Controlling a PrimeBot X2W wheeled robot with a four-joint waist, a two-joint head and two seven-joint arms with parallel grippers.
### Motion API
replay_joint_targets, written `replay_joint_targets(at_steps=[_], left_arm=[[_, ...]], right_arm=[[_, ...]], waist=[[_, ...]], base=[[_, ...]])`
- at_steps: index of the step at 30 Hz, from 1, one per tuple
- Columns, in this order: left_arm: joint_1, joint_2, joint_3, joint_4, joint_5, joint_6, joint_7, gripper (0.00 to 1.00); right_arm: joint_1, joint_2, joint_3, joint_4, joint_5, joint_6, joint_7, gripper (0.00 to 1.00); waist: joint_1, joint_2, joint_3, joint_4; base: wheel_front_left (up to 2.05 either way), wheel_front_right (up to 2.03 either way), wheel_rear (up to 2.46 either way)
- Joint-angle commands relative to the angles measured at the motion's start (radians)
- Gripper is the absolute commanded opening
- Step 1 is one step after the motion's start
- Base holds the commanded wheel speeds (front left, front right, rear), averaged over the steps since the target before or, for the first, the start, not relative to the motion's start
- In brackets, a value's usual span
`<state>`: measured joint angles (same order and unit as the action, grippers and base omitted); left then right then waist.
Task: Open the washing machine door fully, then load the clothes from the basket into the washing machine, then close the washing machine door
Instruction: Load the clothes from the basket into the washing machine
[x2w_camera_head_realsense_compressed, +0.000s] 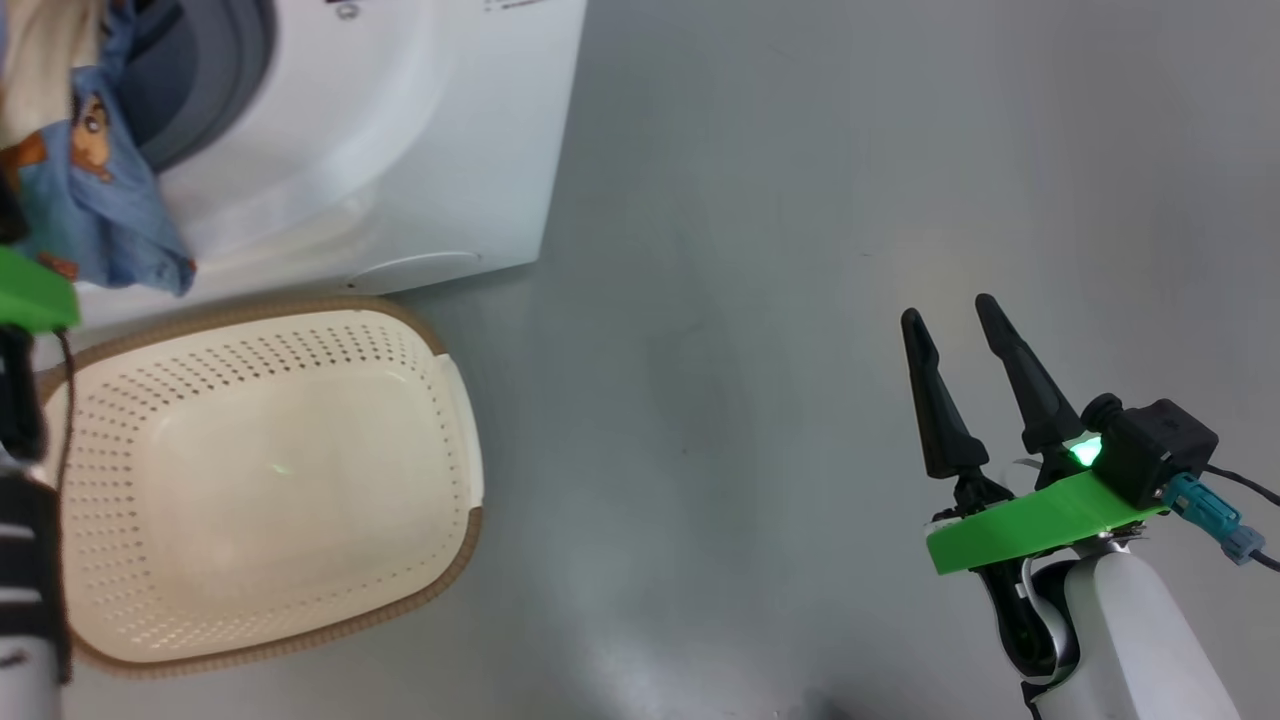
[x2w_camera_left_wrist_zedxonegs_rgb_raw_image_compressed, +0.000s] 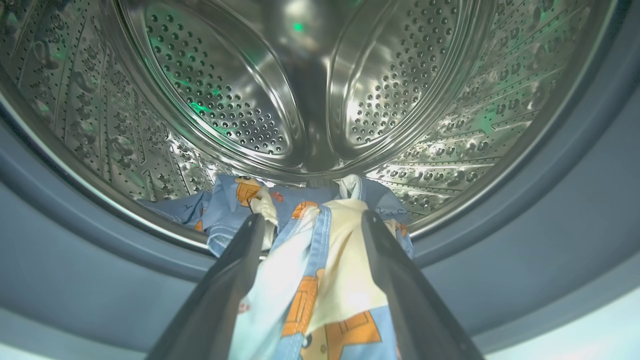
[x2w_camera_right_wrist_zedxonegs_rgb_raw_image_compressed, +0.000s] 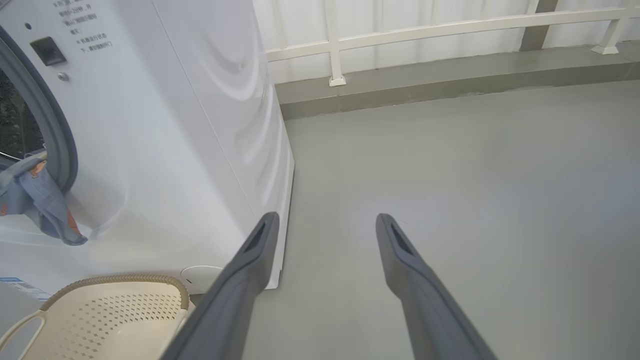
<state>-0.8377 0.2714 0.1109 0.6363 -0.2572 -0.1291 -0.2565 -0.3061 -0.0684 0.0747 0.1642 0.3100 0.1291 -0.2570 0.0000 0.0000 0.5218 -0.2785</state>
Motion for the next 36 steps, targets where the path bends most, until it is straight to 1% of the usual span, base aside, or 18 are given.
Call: replay_joint_targets(at_steps=[1,7,13,16,22,25,36], left_arm=[[0.036,0.037,0.023,-0.043,-0.002,-0.001,-0.005,1.0],[0.138,-0.003,0.023,-0.129,-0.008,-0.001,-0.005,1.0],[0.246,-0.029,0.029,-0.211,-0.002,-0.001,-0.005,1.0],[0.31,-0.044,0.04,-0.253,0.003,-0.001,-0.005,1.0],[0.46,-0.093,0.069,-0.351,0.005,-0.001,-0.005,1.0],[0.522,-0.106,0.076,-0.388,0.006,-0.001,-0.005,1.0],[0.666,-0.146,0.105,-0.481,0.009,-0.001,-0.005,1.0]], right_arm=[[0.025,-0.009,0.013,-0.019,-0.007,0.002,-0.005,1.0],[0.032,-0.025,0.007,-0.019,-0.008,0.002,-0.005,1.0],[0.037,-0.038,0.007,-0.016,-0.009,0.002,-0.005,1.0],[0.039,-0.043,0.008,-0.014,-0.009,0.002,-0.005,1.0],[0.052,-0.055,0.007,-0.009,-0.007,0.002,-0.005,1.0],[0.058,-0.059,0.007,-0.005,-0.006,0.002,-0.005,1.0],[0.072,-0.07,0.005,-0.003,-0.005,0.002,-0.005,1.0]], waist=[[0.0,0.0,-0.012,0.015],[0.0,0.0,-0.026,0.042],[0.0,0.0,-0.045,0.063],[0.0,0.0,-0.055,0.071],[0.0,0.0,-0.083,0.09],[0.0,0.0,-0.096,0.097],[0.0,0.0,-0.116,0.117]], base=[[0.0,0.0,0.0],[0.0,0.0,0.0],[0.0,0.0,0.0],[0.0,0.0,0.0],[0.0,0.0,0.0],[0.0,0.0,0.0],[0.0,0.0,0.0]])
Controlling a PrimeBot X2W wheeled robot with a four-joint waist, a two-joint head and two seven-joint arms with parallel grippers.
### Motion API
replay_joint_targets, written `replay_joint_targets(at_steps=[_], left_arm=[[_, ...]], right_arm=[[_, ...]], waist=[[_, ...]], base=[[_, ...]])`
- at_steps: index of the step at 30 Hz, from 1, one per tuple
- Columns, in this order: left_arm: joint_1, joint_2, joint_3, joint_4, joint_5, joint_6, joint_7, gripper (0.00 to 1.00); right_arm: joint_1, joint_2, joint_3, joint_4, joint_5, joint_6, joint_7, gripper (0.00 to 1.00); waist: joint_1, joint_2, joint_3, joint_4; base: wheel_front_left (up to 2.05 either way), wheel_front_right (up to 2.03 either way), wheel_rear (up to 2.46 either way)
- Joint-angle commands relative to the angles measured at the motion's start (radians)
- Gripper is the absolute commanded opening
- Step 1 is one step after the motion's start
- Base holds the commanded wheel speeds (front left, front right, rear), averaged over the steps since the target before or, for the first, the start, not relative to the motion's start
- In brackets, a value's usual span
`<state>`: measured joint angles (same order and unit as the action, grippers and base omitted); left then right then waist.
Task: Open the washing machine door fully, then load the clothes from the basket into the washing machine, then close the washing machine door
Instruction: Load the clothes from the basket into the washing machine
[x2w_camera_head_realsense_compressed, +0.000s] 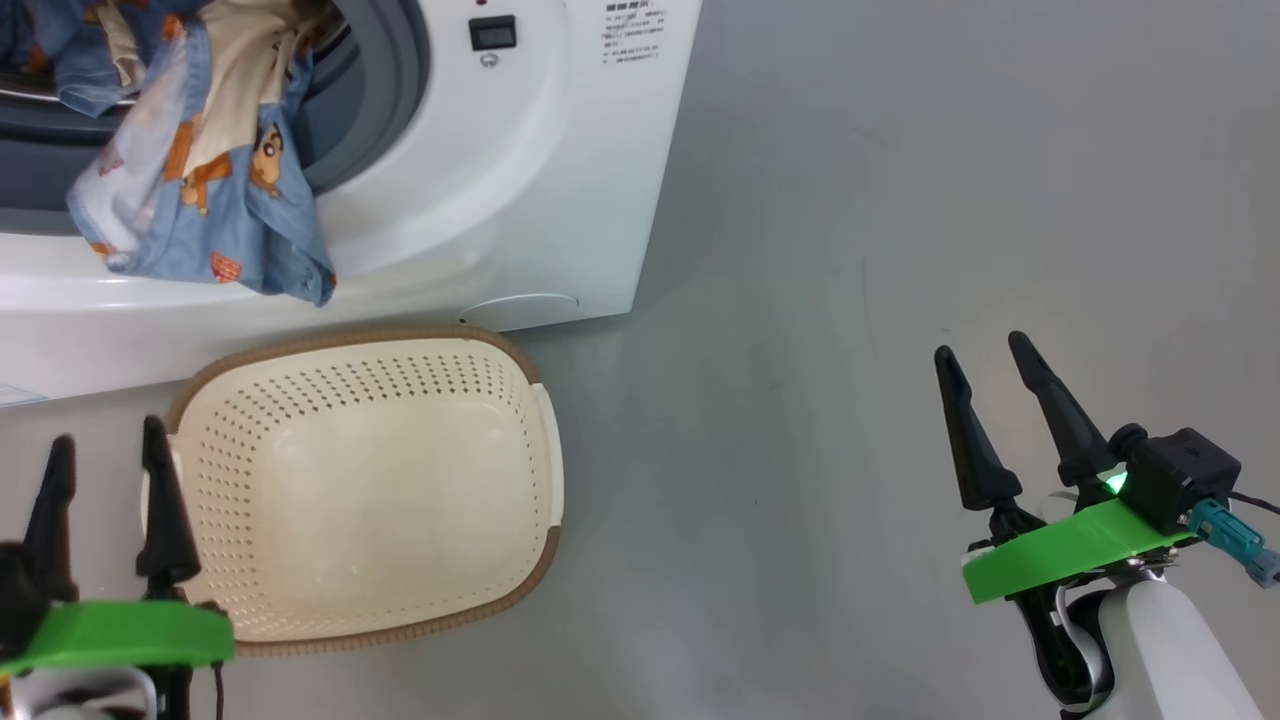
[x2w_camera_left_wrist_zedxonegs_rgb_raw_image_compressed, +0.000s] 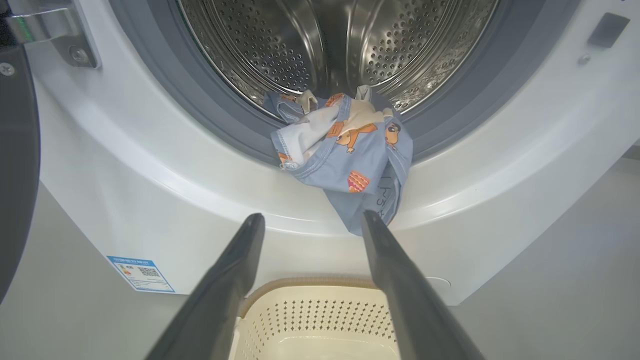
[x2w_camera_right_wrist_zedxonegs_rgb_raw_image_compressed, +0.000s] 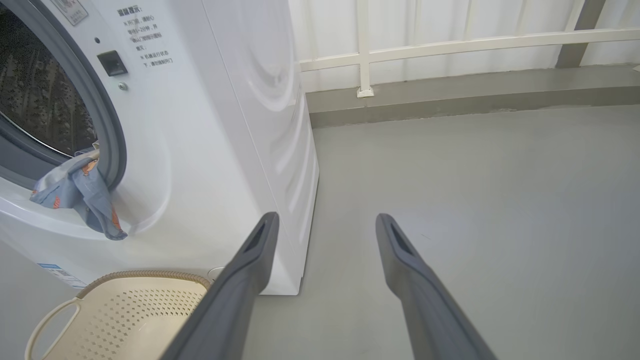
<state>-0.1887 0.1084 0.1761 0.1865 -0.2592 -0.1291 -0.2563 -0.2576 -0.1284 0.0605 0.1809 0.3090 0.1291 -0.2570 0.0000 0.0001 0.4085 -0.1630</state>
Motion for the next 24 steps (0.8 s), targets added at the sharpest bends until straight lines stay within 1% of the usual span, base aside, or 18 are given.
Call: replay_joint_targets(at_steps=[1,6,12,17,24], left_arm=[[0.03,0.011,0.046,-0.042,0.012,-0.001,-0.006,1.0],[0.076,-0.015,0.071,-0.08,0.016,-0.001,-0.006,1.0],[0.083,-0.026,0.075,-0.092,0.022,-0.002,-0.006,1.0],[0.069,-0.024,0.076,-0.088,0.02,-0.002,-0.006,1.0],[0.006,-0.001,0.055,-0.032,-0.004,-0.002,-0.006,1.0]], right_arm=[[0.024,-0.011,0.019,-0.019,-0.004,0.002,-0.005,1.0],[0.028,-0.015,0.021,-0.017,-0.002,0.002,-0.005,1.0],[0.025,-0.017,0.023,-0.017,0.0,0.002,-0.005,1.0],[0.02,-0.015,0.021,-0.018,-0.001,0.002,-0.005,1.0],[0.001,-0.008,0.018,-0.022,-0.001,0.002,-0.005,1.0]], waist=[[0.0,-0.0001,-0.005,0.002],[0.0,-0.0001,-0.014,0.006],[0.0,-0.0001,-0.013,0.008],[0.0,-0.0001,-0.007,0.007],[0.0,-0.0001,0.02,0.002]], base=[[0.0,0.0,0.0],[0.0,0.0,0.0],[0.0,0.0,0.0],[0.0,0.0,0.0],[0.0,0.0,0.0]])
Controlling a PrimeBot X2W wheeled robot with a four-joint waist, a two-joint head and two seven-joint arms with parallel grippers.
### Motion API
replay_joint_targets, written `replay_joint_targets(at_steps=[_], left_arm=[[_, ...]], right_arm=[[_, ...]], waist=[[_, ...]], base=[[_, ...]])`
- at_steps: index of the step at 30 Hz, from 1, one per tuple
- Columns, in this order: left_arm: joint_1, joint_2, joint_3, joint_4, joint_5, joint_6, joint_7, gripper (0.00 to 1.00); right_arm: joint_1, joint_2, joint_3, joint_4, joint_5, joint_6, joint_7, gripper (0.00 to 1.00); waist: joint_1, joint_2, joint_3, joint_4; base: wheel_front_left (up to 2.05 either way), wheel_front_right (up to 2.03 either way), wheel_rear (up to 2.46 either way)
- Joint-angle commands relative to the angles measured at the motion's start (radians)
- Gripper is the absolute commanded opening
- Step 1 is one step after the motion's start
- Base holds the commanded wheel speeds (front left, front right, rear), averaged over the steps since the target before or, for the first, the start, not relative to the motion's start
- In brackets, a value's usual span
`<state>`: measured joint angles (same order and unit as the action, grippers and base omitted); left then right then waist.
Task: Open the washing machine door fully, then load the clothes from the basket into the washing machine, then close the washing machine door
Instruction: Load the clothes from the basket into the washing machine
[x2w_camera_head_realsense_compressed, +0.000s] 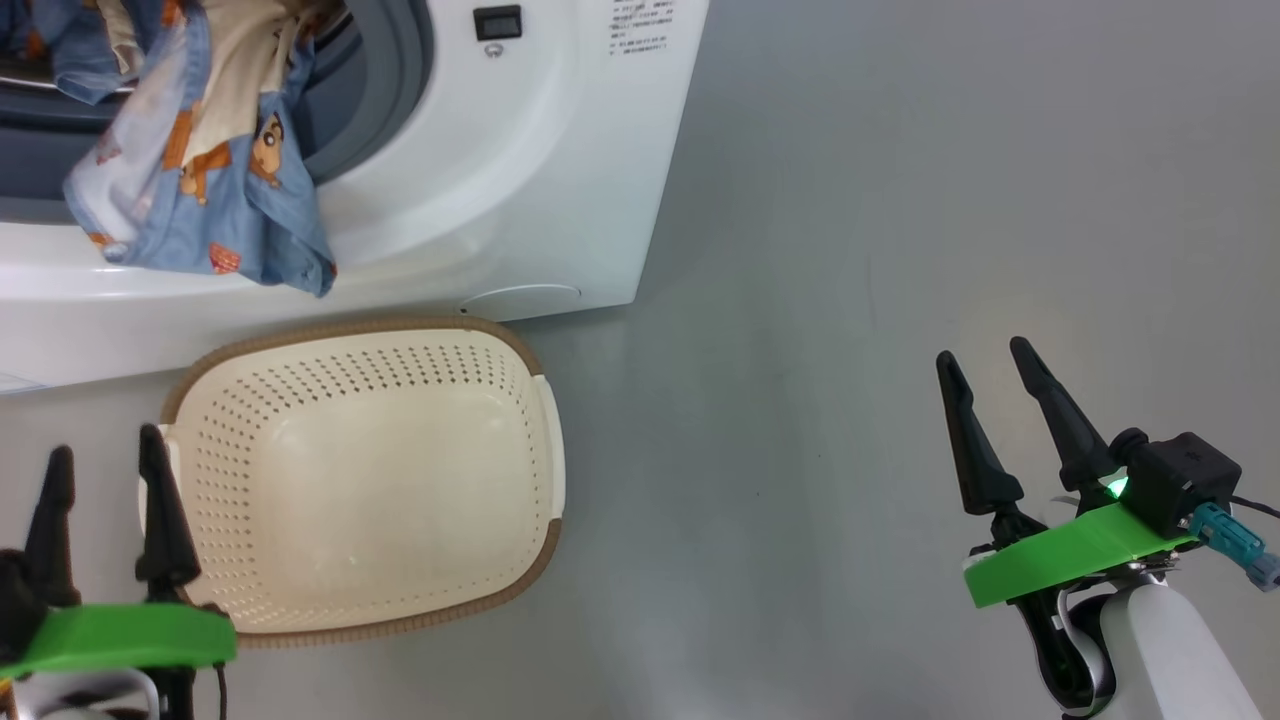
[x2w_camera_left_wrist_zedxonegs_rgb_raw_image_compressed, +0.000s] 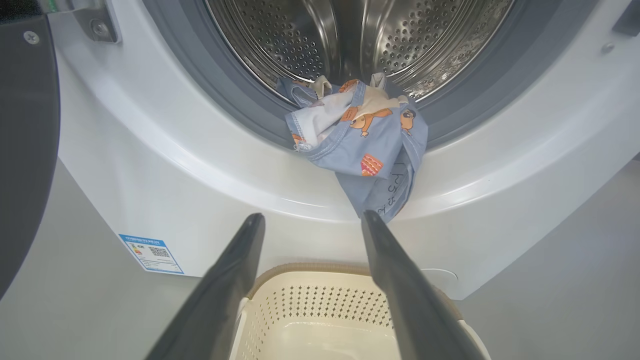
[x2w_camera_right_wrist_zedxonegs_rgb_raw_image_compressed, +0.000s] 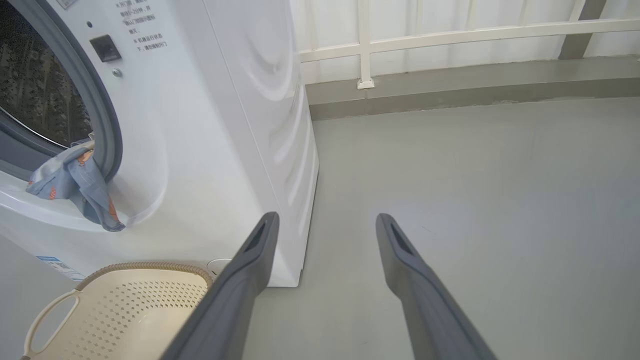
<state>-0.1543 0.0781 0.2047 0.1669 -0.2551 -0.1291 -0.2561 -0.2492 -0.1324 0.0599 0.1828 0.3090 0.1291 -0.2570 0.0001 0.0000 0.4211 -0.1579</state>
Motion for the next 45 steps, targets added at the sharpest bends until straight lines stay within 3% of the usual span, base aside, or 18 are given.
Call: replay_joint_targets(at_steps=[1,29,45], left_arm=[[-0.041,0.033,0.024,-0.003,-0.013,-0.002,-0.006,1.0],[-0.468,0.172,-0.211,0.415,-0.101,-0.002,-0.006,1.0],[-0.607,0.226,-0.226,0.51,-0.15,-0.002,-0.006,1.0]], right_arm=[[-0.01,-0.002,0.018,-0.024,-0.001,0.002,-0.005,1.0],[-0.078,0.042,0.039,-0.046,-0.003,0.002,-0.005,1.0],[-0.092,0.062,0.051,-0.049,-0.001,0.002,-0.005,1.0]], waist=[[-0.0001,0.0,0.013,-0.004],[-0.0001,0.0,0.156,-0.079],[-0.0001,0.0,0.188,-0.13]], base=[[0.0,0.0,0.0],[0.0,0.0,0.0],[0.0,0.0,0.0]])
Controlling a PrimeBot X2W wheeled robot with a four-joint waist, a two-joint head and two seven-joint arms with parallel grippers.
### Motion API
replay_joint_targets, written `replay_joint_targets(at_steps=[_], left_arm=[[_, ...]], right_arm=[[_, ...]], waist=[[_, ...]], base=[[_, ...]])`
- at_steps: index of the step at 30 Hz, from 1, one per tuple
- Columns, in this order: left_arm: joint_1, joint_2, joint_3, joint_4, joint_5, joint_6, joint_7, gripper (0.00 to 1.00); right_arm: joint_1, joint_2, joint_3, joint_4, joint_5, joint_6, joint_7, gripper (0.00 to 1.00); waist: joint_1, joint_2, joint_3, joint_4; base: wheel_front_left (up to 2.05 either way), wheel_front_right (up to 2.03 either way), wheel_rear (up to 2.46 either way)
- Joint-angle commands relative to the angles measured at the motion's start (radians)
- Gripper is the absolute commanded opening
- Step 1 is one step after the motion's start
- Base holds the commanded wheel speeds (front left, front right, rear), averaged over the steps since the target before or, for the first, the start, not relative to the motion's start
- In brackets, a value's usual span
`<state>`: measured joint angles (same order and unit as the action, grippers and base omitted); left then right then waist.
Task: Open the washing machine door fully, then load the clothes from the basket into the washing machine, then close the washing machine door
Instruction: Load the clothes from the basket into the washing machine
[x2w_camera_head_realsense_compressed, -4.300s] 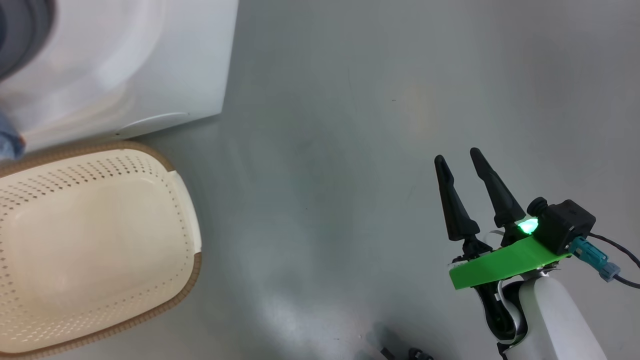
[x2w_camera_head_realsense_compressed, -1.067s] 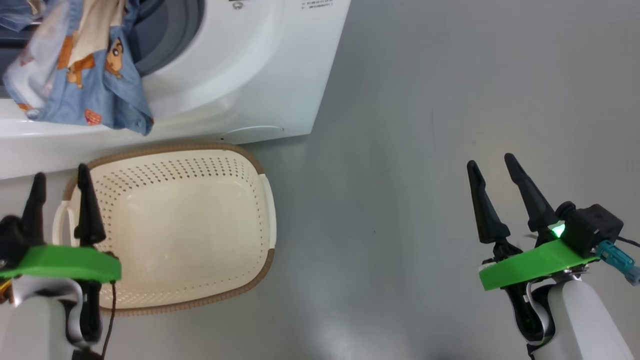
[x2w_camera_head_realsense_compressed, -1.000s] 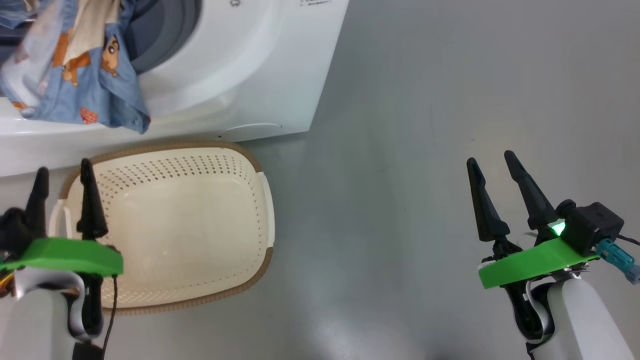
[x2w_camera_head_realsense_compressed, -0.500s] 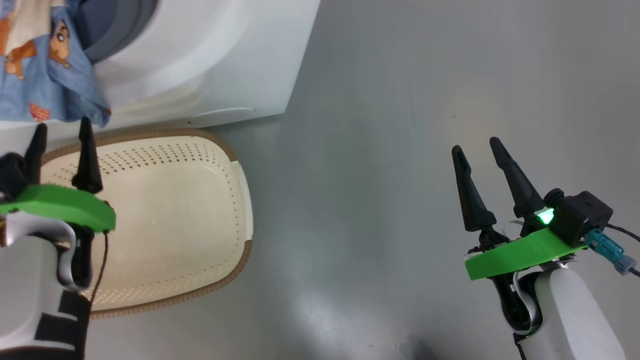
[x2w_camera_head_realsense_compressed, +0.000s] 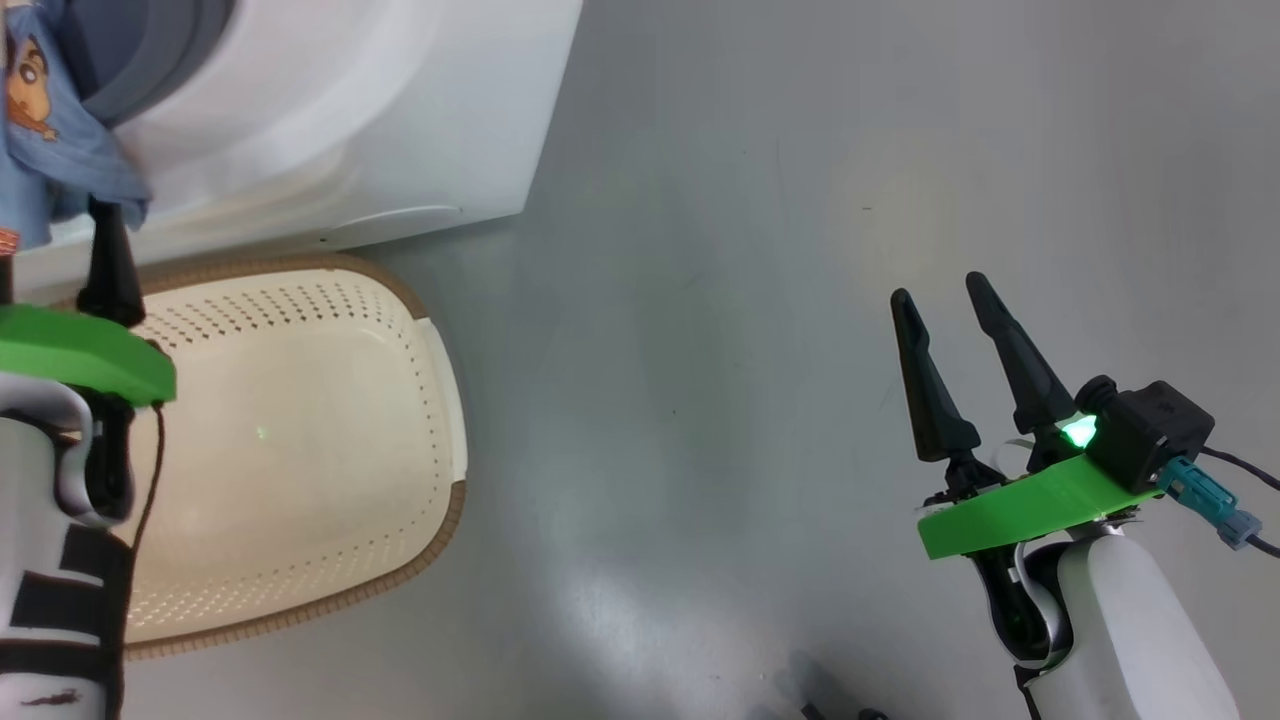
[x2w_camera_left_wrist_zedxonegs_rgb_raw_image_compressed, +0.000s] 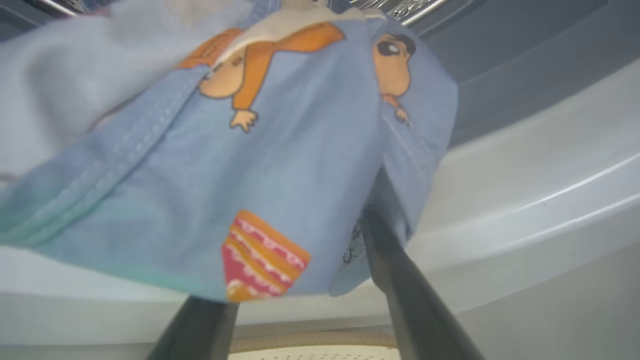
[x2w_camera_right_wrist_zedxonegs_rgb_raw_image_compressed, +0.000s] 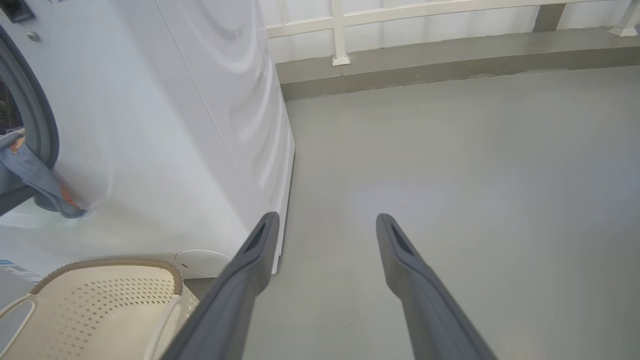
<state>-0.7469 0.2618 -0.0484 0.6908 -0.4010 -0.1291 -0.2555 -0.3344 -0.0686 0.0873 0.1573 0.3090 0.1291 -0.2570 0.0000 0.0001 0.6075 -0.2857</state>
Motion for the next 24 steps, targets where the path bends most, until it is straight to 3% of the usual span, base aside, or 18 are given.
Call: replay_joint_targets(at_steps=[1,4,5,6,8,9,15,24], left_arm=[[-0.021,0.044,0.032,-0.009,-0.005,-0.002,-0.006,1.0],[-0.041,0.045,0.043,0.005,-0.01,-0.002,-0.006,1.0],[-0.046,0.045,0.043,0.008,-0.01,-0.002,-0.006,0.9],[-0.05,0.044,0.043,0.012,-0.01,-0.002,-0.006,0.56],[-0.056,0.044,0.043,0.017,-0.012,-0.002,-0.006,0.27],[-0.057,0.043,0.042,0.018,-0.013,-0.002,-0.006,0.04],[-0.036,0.03,0.037,-0.012,-0.023,-0.002,-0.006,0.0],[0.046,-0.012,0.097,-0.178,-0.02,-0.002,-0.006,0.0]], right_arm=[[-0.008,-0.002,0.024,-0.024,-0.001,0.002,-0.005,1.0],[-0.012,0.0,0.026,-0.024,-0.001,0.002,-0.005,1.0],[-0.013,0.001,0.026,-0.025,-0.001,0.002,-0.005,1.0],[-0.013,0.001,0.025,-0.025,-0.001,0.002,-0.005,1.0],[-0.013,0.002,0.024,-0.025,-0.001,0.002,-0.005,1.0],[-0.013,0.002,0.023,-0.025,-0.002,0.002,-0.005,1.0],[-0.006,0.004,0.014,-0.025,-0.002,0.002,-0.005,1.0],[-0.005,0.007,0.007,-0.026,-0.005,0.002,-0.005,1.0]], waist=[[0.0,-0.0001,0.003,-0.004],[0.0,-0.0001,0.005,-0.01],[0.0,-0.0001,0.006,-0.011],[0.0,-0.0001,0.006,-0.012],[0.0,-0.0001,0.005,-0.013],[0.0,-0.0001,0.005,-0.013],[0.0,-0.0001,-0.005,-0.003],[0.0,-0.0001,-0.016,0.031]], base=[[0.0,0.0,0.0],[0.0,0.0,0.0],[0.0,0.0,0.0],[0.0,0.0,0.0],[0.0,0.0,0.0],[0.0,0.0,0.0],[0.0,0.0,0.0],[0.0,0.0,0.0]])
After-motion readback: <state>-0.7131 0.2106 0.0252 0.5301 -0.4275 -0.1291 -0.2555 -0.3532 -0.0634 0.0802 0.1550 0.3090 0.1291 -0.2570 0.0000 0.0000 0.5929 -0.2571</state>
